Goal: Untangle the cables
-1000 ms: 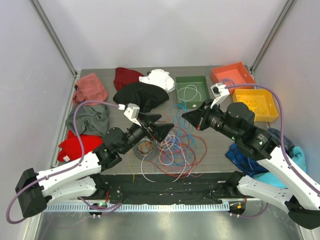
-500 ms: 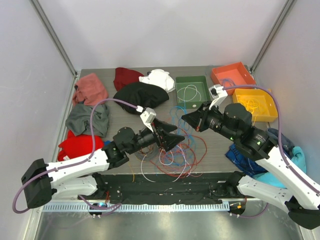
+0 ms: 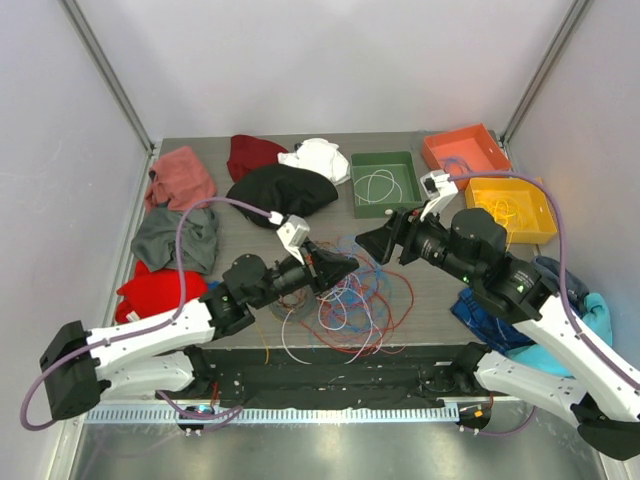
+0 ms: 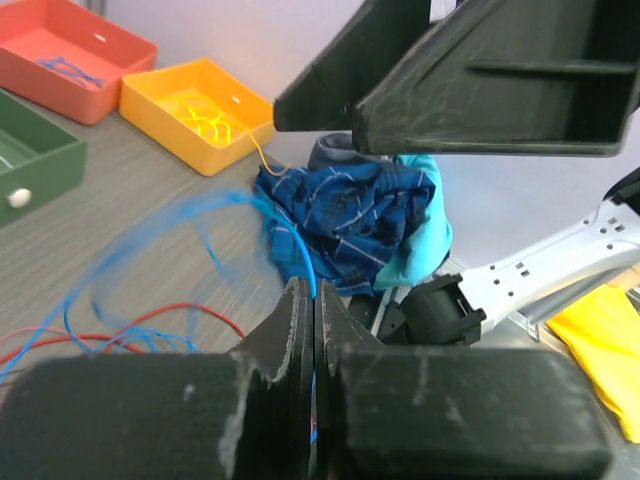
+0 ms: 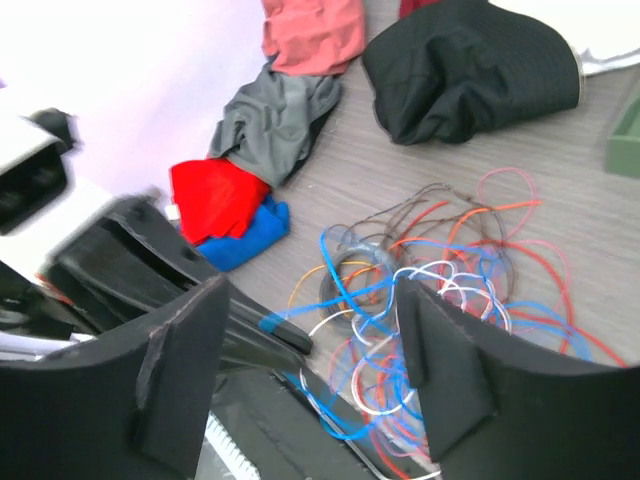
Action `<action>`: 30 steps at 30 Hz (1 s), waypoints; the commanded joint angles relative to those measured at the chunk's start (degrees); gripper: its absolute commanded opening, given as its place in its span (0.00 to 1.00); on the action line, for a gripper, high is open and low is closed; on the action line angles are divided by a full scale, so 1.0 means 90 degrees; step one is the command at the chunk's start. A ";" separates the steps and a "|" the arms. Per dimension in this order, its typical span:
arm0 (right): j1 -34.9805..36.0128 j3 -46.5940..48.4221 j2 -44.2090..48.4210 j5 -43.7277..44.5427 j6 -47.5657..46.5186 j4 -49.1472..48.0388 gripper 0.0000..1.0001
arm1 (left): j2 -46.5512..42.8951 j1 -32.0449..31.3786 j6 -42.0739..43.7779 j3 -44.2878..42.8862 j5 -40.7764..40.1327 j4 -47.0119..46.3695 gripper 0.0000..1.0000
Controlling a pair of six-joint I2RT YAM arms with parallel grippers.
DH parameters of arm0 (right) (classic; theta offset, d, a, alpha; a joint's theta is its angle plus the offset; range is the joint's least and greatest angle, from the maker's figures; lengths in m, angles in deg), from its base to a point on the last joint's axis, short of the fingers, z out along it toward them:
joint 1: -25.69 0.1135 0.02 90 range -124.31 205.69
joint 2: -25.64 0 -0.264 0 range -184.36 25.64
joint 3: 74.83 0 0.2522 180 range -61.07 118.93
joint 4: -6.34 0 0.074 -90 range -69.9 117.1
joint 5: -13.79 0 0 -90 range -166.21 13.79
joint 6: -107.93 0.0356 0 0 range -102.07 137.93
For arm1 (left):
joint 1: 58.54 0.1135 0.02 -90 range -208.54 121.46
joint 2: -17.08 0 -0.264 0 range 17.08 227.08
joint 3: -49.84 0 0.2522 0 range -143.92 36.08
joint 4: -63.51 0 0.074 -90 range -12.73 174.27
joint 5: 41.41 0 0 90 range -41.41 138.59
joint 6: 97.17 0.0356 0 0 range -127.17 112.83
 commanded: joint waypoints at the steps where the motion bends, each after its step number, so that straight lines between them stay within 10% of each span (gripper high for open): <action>1: 0.0042 0.0075 0.0319 0.0543 -0.0081 0.0283 0.79 | -0.0844 -0.0024 0.0293 -0.0449 -0.0503 0.0923 0.00; 9: 0.0042 -0.0404 0.1003 0.0897 -0.0043 0.0540 0.81 | -0.1452 -0.0024 0.0616 -0.1582 -0.1157 0.3240 0.00; 30: 0.0061 -0.1800 0.0837 -0.1487 -0.0735 -0.0497 0.73 | -0.0027 -0.0024 0.1592 -0.4090 -0.1547 0.4110 0.00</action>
